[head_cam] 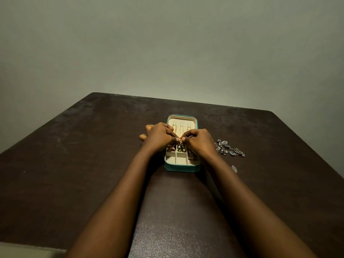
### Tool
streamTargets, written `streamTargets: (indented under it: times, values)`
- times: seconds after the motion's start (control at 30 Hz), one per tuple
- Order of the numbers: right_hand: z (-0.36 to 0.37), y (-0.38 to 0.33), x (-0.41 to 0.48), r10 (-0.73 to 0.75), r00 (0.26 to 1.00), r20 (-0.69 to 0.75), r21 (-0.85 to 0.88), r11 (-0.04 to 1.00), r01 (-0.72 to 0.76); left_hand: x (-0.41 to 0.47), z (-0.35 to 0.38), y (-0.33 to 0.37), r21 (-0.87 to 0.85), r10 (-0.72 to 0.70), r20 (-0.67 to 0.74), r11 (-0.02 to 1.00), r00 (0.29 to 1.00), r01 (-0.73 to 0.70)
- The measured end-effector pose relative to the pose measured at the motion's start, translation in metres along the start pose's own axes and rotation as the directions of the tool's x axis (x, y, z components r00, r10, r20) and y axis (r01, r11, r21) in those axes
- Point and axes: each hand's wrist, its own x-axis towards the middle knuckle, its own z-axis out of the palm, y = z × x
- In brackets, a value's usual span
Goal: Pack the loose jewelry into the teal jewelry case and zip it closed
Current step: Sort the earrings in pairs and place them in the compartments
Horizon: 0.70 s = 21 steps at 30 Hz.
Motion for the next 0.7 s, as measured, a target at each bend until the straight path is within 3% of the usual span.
streamTargets:
  times: [0.3, 0.7]
  values:
    - [-0.002, 0.004, 0.003, 0.159, 0.987, 0.016, 0.218, 0.963, -0.158, -0.012, 0.001, 0.011, 0.126, -0.003, 0.1, 0.992, 0.995, -0.01]
    - [0.007, 0.013, 0.009, -0.048, 0.996, -0.073, -0.077, 0.996, 0.043, -0.014, -0.002, 0.015, 0.235, 0.008, -0.061, 0.972, 0.998, 0.007]
